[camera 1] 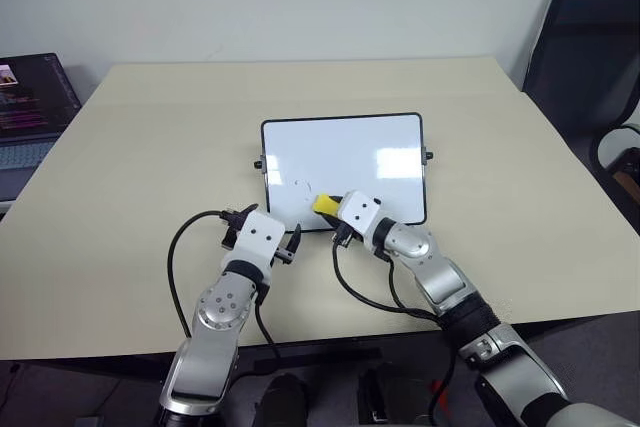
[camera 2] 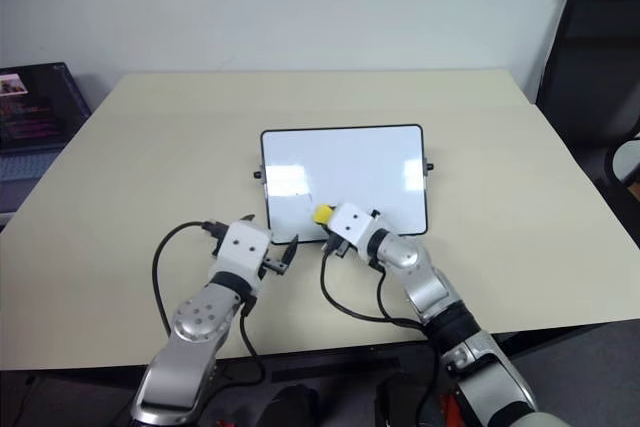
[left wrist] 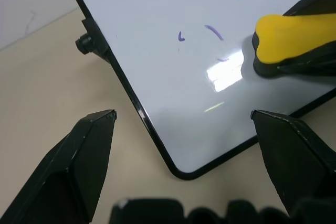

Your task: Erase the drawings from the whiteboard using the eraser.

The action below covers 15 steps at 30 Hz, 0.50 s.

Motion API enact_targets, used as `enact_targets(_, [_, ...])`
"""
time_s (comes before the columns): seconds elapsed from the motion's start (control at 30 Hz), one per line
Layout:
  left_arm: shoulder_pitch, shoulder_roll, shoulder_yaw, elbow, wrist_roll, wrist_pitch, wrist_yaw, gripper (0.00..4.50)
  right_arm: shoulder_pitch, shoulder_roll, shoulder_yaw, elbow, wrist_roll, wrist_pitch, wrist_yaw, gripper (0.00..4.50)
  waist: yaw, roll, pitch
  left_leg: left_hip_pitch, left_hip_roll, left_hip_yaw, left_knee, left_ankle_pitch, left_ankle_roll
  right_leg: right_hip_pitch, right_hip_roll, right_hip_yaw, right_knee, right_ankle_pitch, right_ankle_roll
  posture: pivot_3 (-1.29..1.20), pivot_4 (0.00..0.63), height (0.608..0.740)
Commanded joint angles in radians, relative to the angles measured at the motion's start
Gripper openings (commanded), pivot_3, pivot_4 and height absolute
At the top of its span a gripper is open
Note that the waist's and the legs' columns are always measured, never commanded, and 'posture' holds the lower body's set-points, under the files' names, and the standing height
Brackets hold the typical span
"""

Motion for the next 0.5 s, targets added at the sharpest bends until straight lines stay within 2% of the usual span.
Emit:
enact_targets(0.03, [-0.014,-0.003,-0.005,-0.024,0.002,-0.012,-0.002,4.5,-0.038,0.024,-0.037,0.01,0.003,-0.003,-0.048,1.2,-0.002,0.0,0.0,0.0,0.0,0.0,0.0,0.0,0.0,0.0,0.0,0.0,0.0,0.0,0.0,0.0,0.15,0.74])
enact_targets(0.3, [-0.014,0.0,-0.004,-0.027,0.003,-0.014,-0.002,4.5,-0.15,0.107,-0.028,0.126,-0.001,-0.102,-0.104,1.2,-0.003,0.0,0.0,-0.002,0.0,0.0,-0.002,0.0,0.0,-0.002,0.0,0.0,-0.001,0.0,0.0,0.0,0.15,0.74])
enact_targets(0.5, [0.004,-0.002,-0.003,-0.046,0.009,-0.008,0.006,4.5,-0.161,0.129,-0.008,0.167,-0.02,-0.128,-0.11,1.2,-0.002,0.0,0.001,-0.003,0.001,0.0,-0.003,0.0,0.0,-0.002,0.0,0.0,-0.003,0.0,-0.001,0.0,0.15,0.74])
